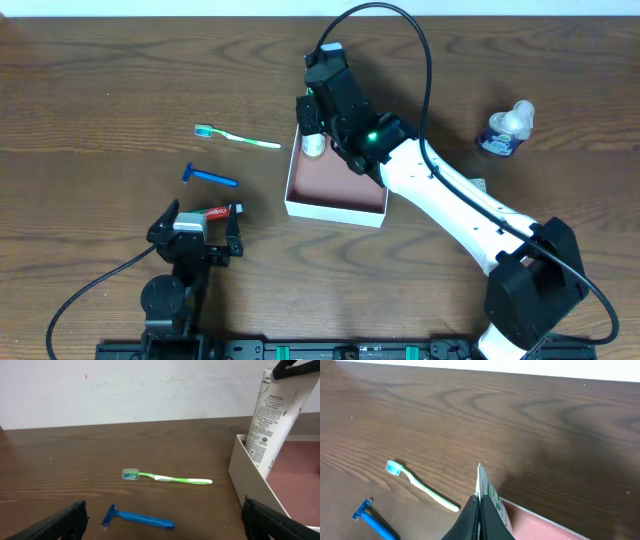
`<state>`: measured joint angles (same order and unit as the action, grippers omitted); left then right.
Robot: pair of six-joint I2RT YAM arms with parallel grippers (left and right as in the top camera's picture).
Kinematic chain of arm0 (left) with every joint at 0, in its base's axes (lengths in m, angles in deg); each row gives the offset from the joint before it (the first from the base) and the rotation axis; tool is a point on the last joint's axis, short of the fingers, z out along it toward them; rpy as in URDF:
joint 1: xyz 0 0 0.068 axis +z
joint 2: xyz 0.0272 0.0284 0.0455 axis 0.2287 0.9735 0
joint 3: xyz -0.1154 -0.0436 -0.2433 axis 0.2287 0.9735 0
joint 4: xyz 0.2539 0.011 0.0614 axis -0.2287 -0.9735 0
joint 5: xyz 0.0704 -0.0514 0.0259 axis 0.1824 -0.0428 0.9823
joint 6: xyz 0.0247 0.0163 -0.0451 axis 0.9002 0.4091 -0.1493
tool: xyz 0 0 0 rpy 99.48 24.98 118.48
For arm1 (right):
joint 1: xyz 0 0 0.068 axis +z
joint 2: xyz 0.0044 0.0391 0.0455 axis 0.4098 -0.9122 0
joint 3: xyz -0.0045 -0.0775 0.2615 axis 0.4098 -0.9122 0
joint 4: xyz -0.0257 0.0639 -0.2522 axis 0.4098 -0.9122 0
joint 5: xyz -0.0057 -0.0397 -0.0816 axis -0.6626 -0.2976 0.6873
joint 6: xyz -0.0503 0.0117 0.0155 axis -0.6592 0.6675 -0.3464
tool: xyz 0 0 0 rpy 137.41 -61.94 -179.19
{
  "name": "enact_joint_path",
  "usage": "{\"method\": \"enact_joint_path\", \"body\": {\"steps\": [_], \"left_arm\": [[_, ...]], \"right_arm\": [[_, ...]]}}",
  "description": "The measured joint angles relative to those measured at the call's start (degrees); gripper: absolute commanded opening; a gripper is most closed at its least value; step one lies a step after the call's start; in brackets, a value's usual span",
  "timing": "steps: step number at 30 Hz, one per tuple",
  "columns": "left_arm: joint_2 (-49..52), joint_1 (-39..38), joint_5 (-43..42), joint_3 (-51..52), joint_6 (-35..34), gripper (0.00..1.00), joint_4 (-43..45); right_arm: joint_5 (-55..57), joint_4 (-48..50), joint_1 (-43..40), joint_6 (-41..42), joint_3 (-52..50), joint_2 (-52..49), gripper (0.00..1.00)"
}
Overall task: Pack container
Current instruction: 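Lower the tube upright into the box's left corner and release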
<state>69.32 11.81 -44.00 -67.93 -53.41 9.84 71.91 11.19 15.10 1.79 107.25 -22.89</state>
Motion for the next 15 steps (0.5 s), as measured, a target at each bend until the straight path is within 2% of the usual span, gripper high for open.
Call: {"method": "enact_joint_path", "body": {"steps": [15], "left_arm": [[0.0, 0.0, 0.0, 0.0, 0.0, 0.98, 0.0]], "right_arm": [[3.1, -1.3, 0.1, 10.3, 0.3, 0.0, 0.02]]}}
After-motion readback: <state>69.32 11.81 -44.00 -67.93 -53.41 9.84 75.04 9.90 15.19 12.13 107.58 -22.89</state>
